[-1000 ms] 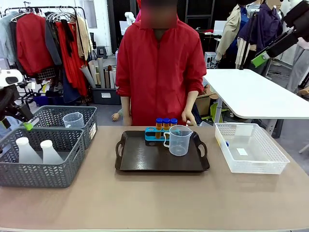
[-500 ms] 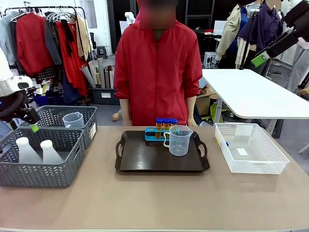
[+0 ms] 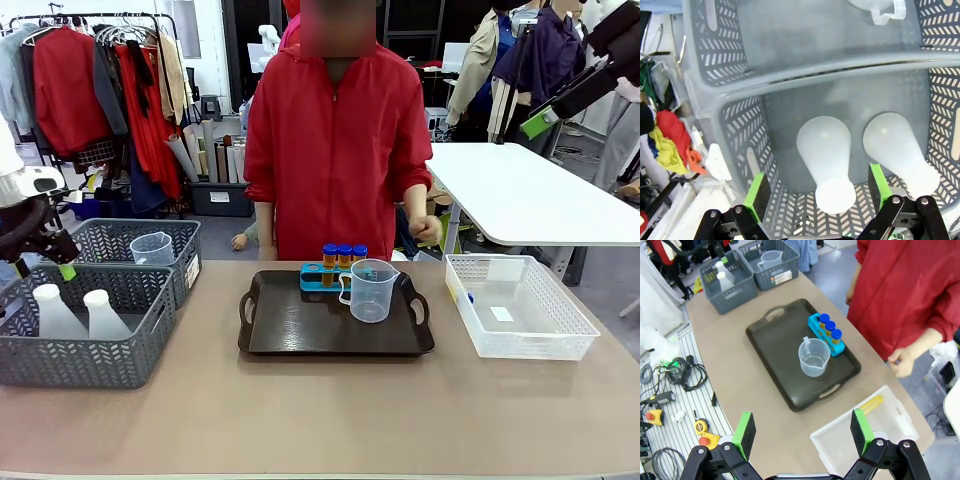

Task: Prepare the laboratory tools.
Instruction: Pick up one Small flask and place it on the Handle tray.

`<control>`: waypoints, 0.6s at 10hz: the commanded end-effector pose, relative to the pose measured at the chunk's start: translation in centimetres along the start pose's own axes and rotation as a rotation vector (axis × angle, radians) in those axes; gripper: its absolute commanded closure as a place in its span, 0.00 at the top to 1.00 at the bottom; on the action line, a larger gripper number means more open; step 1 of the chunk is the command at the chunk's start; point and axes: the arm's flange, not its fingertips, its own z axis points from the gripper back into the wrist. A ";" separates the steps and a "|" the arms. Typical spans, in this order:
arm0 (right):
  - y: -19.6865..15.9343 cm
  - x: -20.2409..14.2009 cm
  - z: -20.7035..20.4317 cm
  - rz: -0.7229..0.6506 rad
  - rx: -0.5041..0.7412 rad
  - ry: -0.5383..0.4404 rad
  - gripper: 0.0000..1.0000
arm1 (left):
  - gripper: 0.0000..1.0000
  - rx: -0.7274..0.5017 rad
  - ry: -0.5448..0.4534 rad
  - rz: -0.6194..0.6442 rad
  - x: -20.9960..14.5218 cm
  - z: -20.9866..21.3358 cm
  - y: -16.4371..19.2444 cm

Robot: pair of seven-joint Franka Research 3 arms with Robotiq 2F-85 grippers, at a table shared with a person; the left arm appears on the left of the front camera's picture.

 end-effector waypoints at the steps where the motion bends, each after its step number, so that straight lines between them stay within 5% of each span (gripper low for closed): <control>1: 0.1 0.1 0.1 0.000 0.006 -0.006 1.00 | 1.00 -0.005 -0.007 0.039 -0.5 -0.5 -0.4; 6: 0.1 0.1 0.1 0.000 0.006 -0.006 1.00 | 1.00 -0.004 0.020 0.083 -1.5 -2.0 -0.7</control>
